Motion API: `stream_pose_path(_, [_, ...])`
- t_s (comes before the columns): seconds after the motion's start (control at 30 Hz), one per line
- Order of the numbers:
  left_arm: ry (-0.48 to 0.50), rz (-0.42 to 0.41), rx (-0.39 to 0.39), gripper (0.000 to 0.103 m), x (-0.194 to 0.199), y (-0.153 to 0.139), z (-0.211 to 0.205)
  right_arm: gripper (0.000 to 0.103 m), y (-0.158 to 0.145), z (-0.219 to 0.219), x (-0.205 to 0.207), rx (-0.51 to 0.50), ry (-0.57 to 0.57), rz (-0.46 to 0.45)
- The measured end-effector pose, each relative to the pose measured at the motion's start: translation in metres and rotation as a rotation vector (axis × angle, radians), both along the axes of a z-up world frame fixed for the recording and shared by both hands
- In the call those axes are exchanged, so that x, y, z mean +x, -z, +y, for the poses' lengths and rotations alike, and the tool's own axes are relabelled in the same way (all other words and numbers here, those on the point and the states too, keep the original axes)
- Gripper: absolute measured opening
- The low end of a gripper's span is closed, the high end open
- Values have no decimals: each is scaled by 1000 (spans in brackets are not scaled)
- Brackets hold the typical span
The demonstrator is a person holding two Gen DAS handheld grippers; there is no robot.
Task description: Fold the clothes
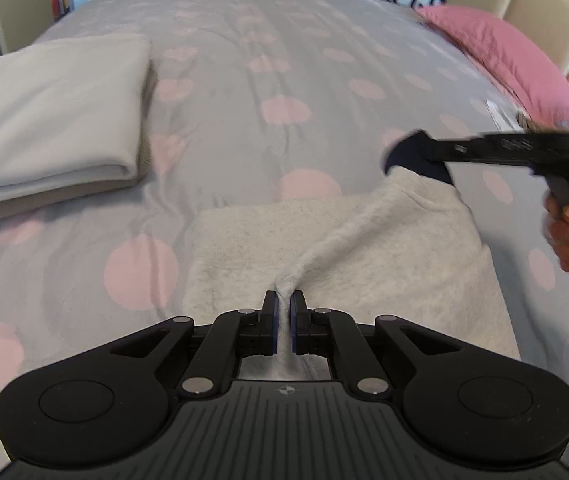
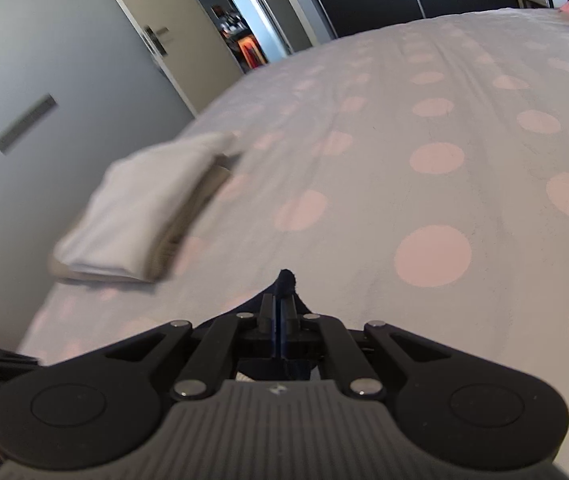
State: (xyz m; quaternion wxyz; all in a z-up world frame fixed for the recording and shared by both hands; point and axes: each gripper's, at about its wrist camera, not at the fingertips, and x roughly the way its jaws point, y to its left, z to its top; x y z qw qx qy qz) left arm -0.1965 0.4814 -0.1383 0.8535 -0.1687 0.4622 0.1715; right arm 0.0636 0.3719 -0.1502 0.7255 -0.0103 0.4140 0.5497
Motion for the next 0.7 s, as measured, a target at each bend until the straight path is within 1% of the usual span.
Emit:
stream_pose_path(0.03, [4,1,-1,9,0,0,0,3,4,5,1,-16,-9,20])
stream_pose_path(0.1, [9,-3,-2,11,0,-2,0,4,7,3,5,-32,-6,47])
stream_pose_path(0.13, [15,-5,1,17,1,-5,-1,6,6,-1,6,-40,-10,47])
stream_pose_path(0.17, [20,-7,4,24,3,-8,-2,10,4,-4,7,-49,-15,42])
stream_pose_path(0.2, [26,-9,7,27,4,-11,-4,14,3,-8,8,-58,-20,38])
stream_pose_path(0.23, [31,-11,10,36,5,-14,-5,18,0,-14,9,-60,-29,30])
stream_pose_path(0.27, [37,-13,15,45,7,-17,-6,30,-4,-20,9,-59,-39,22])
stream_pose_path(0.3, [48,-15,26,46,11,-22,-8,39,-7,-26,9,-61,-47,14])
stream_pose_path(0.37, [87,-23,39,49,24,-33,-13,39,-14,-41,7,-70,-64,-8])
stream_pose_path(0.47, [168,-13,57,57,53,-45,-22,53,-15,-65,-2,-95,-84,-10])
stream_pose_path(0.5, [200,-3,63,58,65,-47,-26,53,-13,-72,-7,-112,-100,2])
stream_pose_path(0.57, [249,24,67,59,90,-47,-32,53,-6,-83,-17,-153,-137,29])
stream_pose_path(0.6, [268,39,67,59,102,-45,-35,55,-3,-86,-23,-177,-157,39])
stream_pose_path(0.63, [284,53,64,59,113,-43,-38,58,1,-89,-29,-200,-178,49])
stream_pose_path(0.67, [299,67,59,59,124,-40,-41,66,3,-90,-33,-221,-203,55])
stream_pose_path(0.7, [311,79,52,59,135,-37,-43,67,6,-91,-38,-242,-230,59])
